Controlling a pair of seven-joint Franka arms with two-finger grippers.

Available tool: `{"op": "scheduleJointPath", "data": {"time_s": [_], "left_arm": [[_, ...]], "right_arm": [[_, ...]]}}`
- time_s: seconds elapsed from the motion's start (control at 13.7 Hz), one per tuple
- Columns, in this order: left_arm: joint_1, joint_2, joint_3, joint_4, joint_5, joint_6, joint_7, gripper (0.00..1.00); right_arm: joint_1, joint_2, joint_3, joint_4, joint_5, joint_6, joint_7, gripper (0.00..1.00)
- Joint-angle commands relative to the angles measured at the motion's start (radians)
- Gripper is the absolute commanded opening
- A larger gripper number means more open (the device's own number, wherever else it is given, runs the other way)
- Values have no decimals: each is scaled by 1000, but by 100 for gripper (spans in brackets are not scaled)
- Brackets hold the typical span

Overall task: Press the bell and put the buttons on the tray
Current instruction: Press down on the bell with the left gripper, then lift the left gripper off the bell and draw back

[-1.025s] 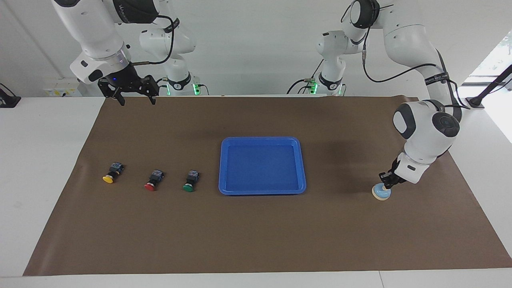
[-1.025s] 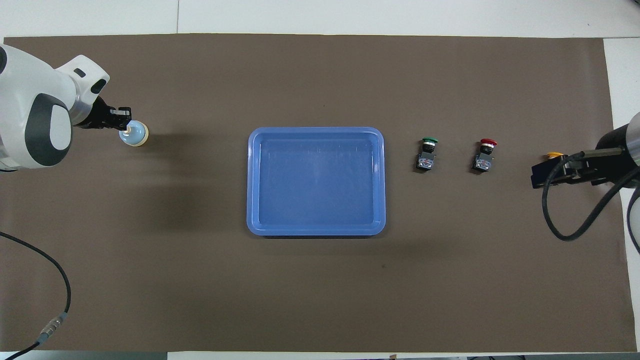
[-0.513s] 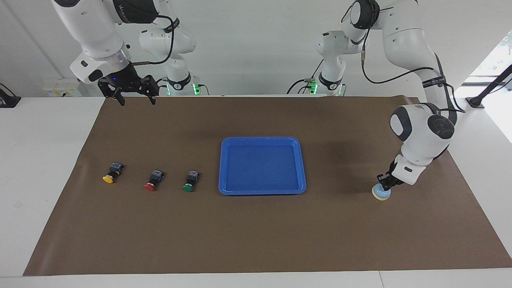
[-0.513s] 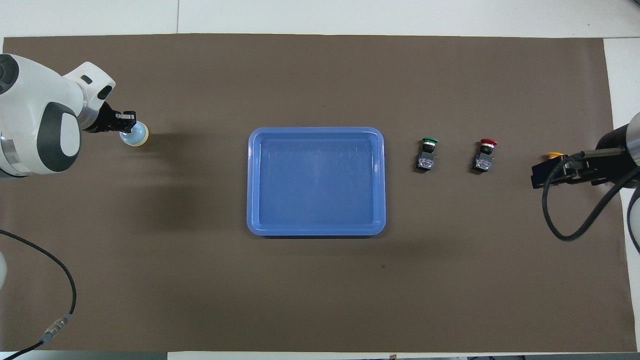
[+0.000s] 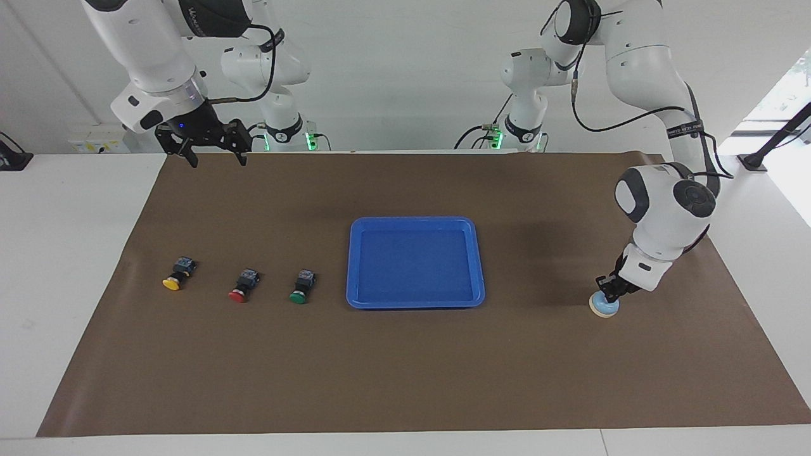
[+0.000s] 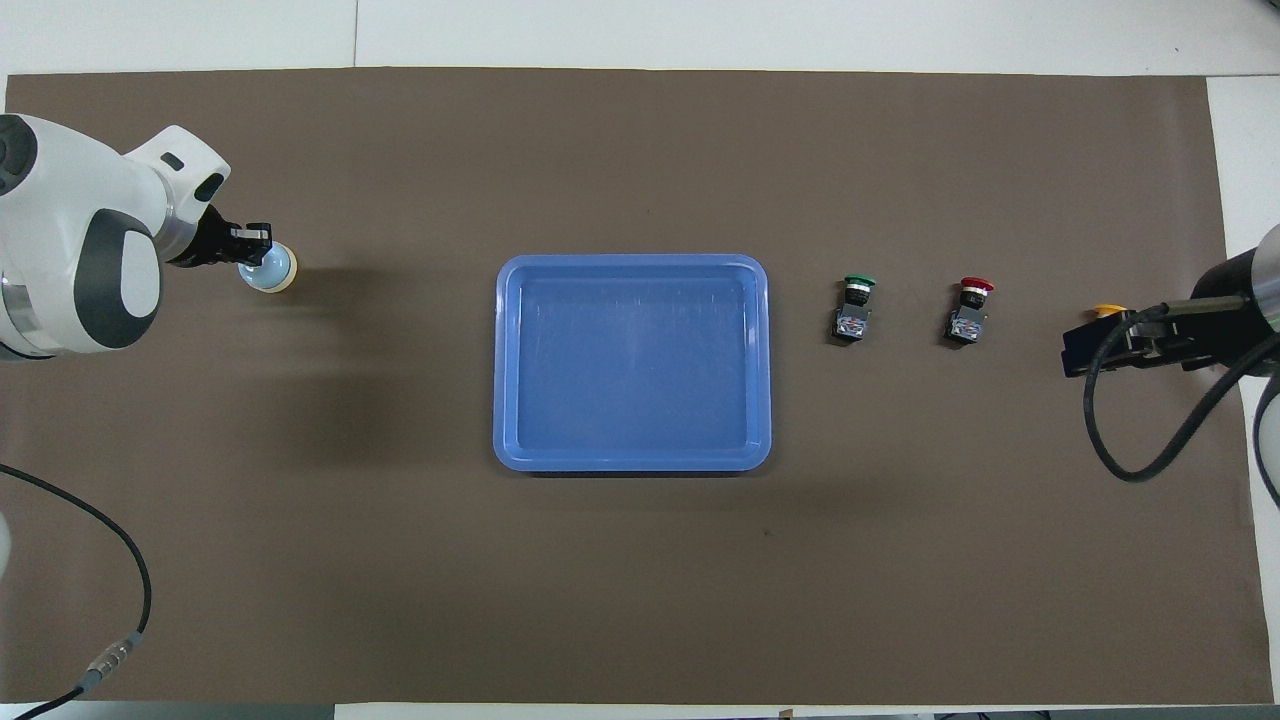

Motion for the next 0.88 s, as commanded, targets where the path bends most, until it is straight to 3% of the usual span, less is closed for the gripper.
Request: {"op": "scheduleJointPath", "data": {"time_s": [0.0, 0.22, 0.29, 0.37, 0.44, 0.51, 0.81], "left_arm": [[10, -124, 0, 12, 25, -150, -13, 0], [9, -266, 0, 13, 24, -287, -13, 0], [7, -312, -1, 9, 24, -313, -15, 6], [3, -352, -3, 10, 18, -350, -21, 38], [-3, -392, -3, 10, 13, -382, -21, 83], [-5, -420, -6, 12, 11, -417, -23, 100], [-5, -495, -6, 16, -24, -551, -23, 100]], "right_arm": [[-18, -1, 8, 4, 9, -14, -21, 100], [-18, -1, 8, 4, 11, -14, -21, 100], [-18, -1, 8, 4, 9, -14, -21, 100], [-18, -1, 8, 4, 9, -14, -21, 100], [-18, -1, 8, 4, 9, -14, -21, 100], [-18, -1, 8, 4, 9, -14, -21, 100], [-18, -1, 8, 4, 9, -14, -21, 100]]}}
